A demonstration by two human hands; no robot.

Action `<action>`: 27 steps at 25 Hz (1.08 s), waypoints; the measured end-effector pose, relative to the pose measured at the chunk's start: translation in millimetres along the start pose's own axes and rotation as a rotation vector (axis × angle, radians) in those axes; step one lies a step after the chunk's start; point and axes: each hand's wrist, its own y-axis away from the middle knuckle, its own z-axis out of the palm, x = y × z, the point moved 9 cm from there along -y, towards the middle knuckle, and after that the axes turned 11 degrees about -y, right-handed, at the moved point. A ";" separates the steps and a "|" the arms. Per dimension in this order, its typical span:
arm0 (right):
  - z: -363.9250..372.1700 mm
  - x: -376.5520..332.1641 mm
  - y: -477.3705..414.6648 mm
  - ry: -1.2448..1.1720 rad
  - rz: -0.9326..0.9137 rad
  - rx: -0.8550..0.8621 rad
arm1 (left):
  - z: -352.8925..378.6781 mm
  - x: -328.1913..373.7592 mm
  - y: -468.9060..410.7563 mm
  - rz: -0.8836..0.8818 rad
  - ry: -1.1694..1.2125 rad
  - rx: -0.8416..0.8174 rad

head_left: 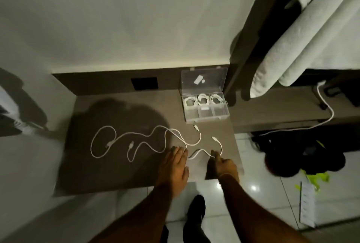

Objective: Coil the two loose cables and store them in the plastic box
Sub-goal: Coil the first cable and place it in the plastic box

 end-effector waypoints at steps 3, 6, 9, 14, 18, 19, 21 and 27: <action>12.7 -5.3 -15.4 -0.211 0.079 -0.030 | 12.0 2.9 -1.6 -0.029 -0.002 -0.003; 31.4 -13.0 -24.5 -0.295 0.113 -0.089 | 18.4 6.0 1.5 -0.021 -0.034 -0.026; 37.6 -6.8 -32.4 -0.355 0.152 -0.096 | 16.4 -0.6 3.3 -0.013 -0.052 -0.032; 36.9 -4.9 -17.7 -0.452 0.158 -0.075 | -2.9 -9.0 -1.0 -0.048 -0.049 -0.041; 20.5 -42.1 11.7 -0.649 -0.117 -0.035 | -43.1 -3.9 -22.7 -0.069 0.047 0.011; 17.0 -60.4 20.5 -0.650 -0.260 -0.083 | -60.9 -1.8 -30.6 -0.073 0.092 0.066; 11.7 -102.3 50.6 -0.596 -0.550 -0.248 | -102.2 -0.8 -43.3 -0.072 0.186 0.212; 9.8 -178.9 131.1 -0.219 -1.001 -0.428 | -197.1 -53.3 -43.5 -0.104 0.056 0.569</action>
